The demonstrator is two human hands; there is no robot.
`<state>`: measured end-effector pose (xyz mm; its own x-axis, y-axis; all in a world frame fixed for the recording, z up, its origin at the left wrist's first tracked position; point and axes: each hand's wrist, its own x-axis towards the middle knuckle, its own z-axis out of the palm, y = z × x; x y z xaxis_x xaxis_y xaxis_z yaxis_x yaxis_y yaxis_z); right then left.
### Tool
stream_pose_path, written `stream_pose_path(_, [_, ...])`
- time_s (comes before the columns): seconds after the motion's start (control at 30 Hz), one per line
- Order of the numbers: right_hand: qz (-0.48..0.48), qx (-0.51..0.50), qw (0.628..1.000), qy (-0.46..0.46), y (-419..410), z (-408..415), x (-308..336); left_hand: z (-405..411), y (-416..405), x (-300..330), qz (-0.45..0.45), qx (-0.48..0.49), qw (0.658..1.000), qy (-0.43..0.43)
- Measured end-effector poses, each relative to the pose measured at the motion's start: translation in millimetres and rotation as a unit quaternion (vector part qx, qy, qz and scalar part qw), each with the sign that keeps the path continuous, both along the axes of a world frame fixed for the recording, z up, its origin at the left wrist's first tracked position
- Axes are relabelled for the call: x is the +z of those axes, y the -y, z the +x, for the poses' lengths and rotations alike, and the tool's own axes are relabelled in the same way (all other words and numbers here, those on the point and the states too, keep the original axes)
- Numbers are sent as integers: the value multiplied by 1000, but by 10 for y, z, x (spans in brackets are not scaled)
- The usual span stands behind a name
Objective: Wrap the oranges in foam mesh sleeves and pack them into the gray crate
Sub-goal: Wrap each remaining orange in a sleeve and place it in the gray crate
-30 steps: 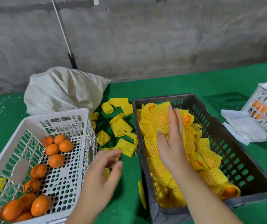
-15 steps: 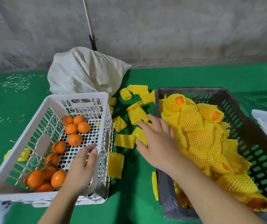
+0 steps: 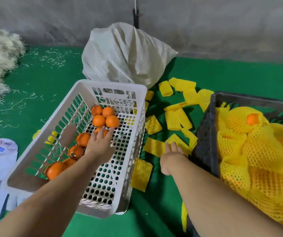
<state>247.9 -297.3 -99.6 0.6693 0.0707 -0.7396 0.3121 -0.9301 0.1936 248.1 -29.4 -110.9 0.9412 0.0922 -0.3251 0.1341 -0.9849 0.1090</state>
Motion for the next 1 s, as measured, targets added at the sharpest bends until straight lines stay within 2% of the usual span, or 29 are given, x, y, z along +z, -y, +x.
stream_pose_path(0.07, [-10,5,1000,-10,-9,32,-117,126,-196,-157,38,8,998,-40])
stream_pose_path(0.17, [-4,17,1000,-16,-72,113,-202,290,-326,-365,21,41,997,-65])
stream_pose_path(0.3, [45,3,999,-11,-215,180,-220,393,-228,-535,50,69,996,2])
stream_pose_path(0.43, [119,-13,990,76,-281,253,-77,332,-368,-558,-17,102,995,8])
stream_pose_path(0.6, [308,-92,936,144,-341,279,184,183,-331,-283,-64,96,993,14])
stream_pose_path(0.67, [398,-147,894,145,-338,225,322,82,-235,-80,-153,87,983,50])
stream_pose_path(0.7, [439,-175,869,147,-328,185,411,6,-176,37,-220,77,970,74])
stream_pose_path(0.77, [495,-214,826,163,-295,96,609,-205,-18,303,-369,84,918,116])
stream_pose_path(0.9, [590,-264,740,185,-212,-225,886,-671,396,682,-519,81,831,185])
stream_pose_path(1.0, [634,-300,692,170,-104,-599,941,-1008,725,790,-640,82,750,149])
